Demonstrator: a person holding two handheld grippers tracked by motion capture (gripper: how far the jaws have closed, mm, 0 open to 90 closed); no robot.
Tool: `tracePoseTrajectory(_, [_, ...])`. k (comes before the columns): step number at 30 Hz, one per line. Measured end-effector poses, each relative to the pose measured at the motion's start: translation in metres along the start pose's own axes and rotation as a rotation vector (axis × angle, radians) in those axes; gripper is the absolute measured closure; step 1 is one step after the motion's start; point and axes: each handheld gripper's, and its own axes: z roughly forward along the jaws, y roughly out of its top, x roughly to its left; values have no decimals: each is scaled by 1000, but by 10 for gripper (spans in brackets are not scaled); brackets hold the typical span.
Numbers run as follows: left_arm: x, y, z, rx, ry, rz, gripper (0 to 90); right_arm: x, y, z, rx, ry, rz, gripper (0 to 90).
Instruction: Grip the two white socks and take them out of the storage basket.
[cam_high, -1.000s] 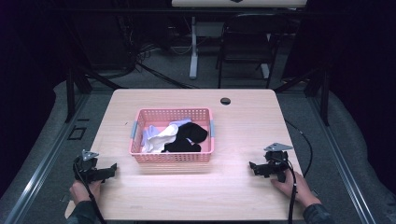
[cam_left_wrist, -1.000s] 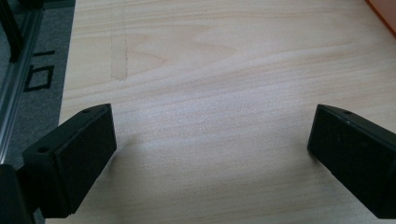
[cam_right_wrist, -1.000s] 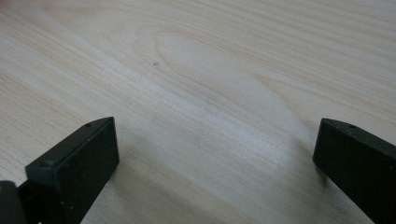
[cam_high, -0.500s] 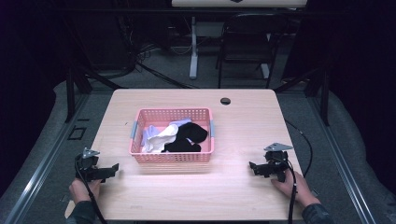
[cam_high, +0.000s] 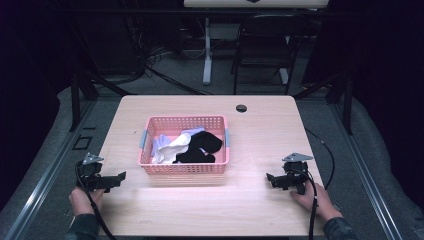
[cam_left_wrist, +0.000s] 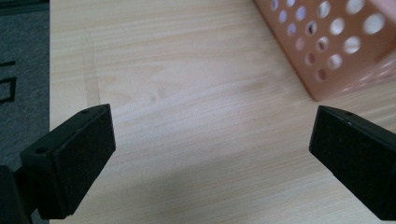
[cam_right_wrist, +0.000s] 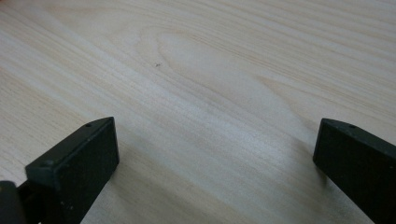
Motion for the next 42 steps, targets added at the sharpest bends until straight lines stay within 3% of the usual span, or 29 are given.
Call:
tracePoseTrajectory(12, [-8, 22, -19, -7, -44, 6, 1, 0, 1, 0, 2, 6, 0, 0])
tracePoseTrajectory(18, [-18, 39, -26, -29, -70, -4, 1, 0, 1, 1, 1, 12, -3, 0])
tracePoseTrajectory(28, [-42, 79, -32, 0, -83, 91, 5, -2, 5, 5, 6, 26, -25, 0])
tracePoseTrajectory(31, [-56, 97, -26, 20, -84, 154, 4, -2, 5, 5, 1, 25, -26, 0])
tracePoseTrajectory(32, [-56, 97, -26, 20, -84, 154, 2, -2, 5, 5, 1, 25, -26, 0])
tracePoseTrajectory(35, [-71, 117, -18, 46, -120, 193, 1, -2, 5, 5, 0, 29, -23, 0])
tracePoseTrajectory(36, [-71, 117, -18, 46, -120, 193, 1, -2, 5, 5, 0, 29, -23, 0])
tracePoseTrajectory(37, [-82, 130, -9, 71, -144, 217, 1, -2, 5, 5, 0, 29, -22, 0])
tracePoseTrajectory(42, [-94, 140, 4, 106, -160, 254, 1, -2, 5, 5, 0, 28, -21, 0])
